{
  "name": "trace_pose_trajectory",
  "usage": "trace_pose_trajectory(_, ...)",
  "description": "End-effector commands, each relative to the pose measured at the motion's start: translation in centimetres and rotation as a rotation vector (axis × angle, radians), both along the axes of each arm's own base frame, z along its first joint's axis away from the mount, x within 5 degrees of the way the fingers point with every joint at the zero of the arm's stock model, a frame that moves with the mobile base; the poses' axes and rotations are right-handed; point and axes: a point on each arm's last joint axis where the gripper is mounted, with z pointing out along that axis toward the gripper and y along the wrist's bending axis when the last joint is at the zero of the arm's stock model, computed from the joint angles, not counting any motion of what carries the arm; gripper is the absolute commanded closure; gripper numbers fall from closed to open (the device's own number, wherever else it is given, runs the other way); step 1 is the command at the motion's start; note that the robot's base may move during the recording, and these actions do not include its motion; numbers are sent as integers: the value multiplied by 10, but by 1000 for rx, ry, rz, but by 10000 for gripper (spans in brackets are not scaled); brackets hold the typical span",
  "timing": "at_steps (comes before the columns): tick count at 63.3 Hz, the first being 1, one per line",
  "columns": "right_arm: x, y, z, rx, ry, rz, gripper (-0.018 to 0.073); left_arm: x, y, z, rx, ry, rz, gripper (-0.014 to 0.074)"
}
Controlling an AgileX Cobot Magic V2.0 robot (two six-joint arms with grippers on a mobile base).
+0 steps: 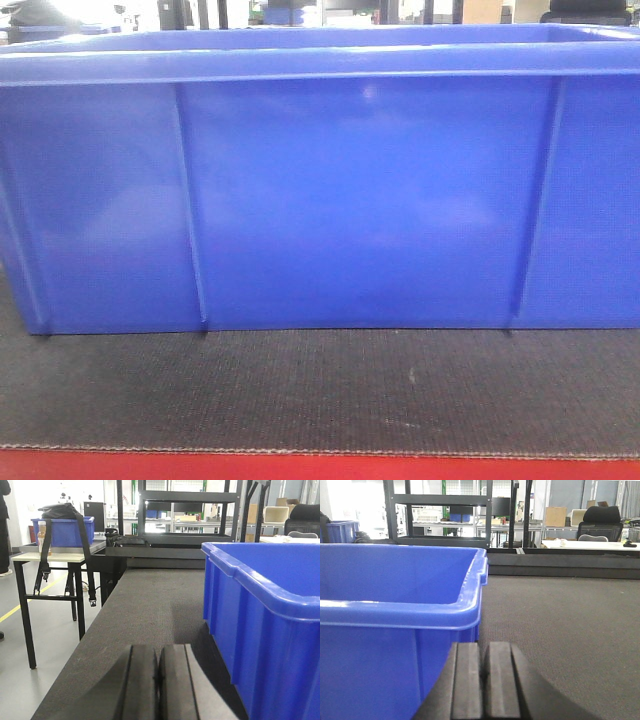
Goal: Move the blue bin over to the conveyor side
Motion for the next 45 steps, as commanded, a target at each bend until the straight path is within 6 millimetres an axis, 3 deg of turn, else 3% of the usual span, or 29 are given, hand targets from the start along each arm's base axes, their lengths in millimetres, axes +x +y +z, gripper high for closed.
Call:
trace_pose_trajectory(1, -1, 0, 2, -14, -29, -5, 647, 0, 0, 2, 16, -21, 3, 603)
trace_pose_trajectory(45, -1, 0, 2, -14, -29, -5, 647, 0, 0, 2, 16, -23, 4, 603)
